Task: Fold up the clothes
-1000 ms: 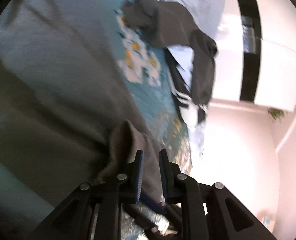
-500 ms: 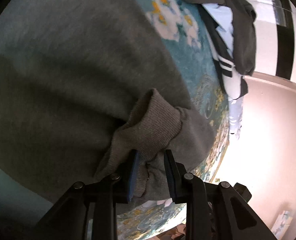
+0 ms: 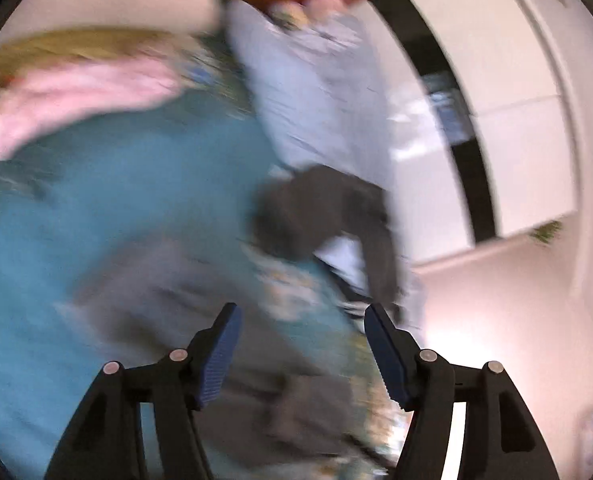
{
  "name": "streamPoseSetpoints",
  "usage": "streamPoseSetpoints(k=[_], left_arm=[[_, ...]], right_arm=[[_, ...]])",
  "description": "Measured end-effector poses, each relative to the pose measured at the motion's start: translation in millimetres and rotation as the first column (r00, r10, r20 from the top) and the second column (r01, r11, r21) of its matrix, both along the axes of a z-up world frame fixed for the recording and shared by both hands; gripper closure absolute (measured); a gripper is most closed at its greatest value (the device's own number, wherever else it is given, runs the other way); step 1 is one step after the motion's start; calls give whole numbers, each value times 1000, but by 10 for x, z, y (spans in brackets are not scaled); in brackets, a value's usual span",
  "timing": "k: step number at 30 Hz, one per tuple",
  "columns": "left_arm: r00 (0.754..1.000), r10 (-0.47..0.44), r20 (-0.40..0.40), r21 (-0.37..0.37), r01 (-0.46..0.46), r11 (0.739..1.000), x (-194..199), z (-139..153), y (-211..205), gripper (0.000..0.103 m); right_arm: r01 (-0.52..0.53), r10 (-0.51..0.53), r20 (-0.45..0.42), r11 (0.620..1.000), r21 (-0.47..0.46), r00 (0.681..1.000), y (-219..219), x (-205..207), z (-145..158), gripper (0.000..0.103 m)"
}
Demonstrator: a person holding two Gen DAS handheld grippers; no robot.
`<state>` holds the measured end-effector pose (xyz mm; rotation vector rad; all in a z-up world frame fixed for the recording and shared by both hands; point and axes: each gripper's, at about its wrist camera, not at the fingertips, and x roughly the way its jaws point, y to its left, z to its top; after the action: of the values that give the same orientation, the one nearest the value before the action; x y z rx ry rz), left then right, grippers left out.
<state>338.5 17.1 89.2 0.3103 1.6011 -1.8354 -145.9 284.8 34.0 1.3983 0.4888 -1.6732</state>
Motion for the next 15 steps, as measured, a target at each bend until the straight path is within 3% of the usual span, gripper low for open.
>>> streamPoseSetpoints(k=[3, 8, 12, 15], left_arm=[[998, 51, 40, 72, -54, 996, 344, -452, 46, 35], [998, 47, 47, 133, -53, 990, 446, -1042, 96, 35], [1000, 3, 0, 158, -3, 987, 362, -1246, 63, 35], [998, -52, 20, 155, 49, 987, 222, -1333, -66, 35]], right_arm=[[-5, 5, 14, 1000, 6, 1000, -62, 55, -38, 69], [-53, 53, -8, 998, 21, 999, -165, 152, 65, 69], [-44, 44, -37, 999, 20, 998, -205, 130, 208, 68], [-27, 28, -43, 999, 29, 999, -213, 116, 253, 68]])
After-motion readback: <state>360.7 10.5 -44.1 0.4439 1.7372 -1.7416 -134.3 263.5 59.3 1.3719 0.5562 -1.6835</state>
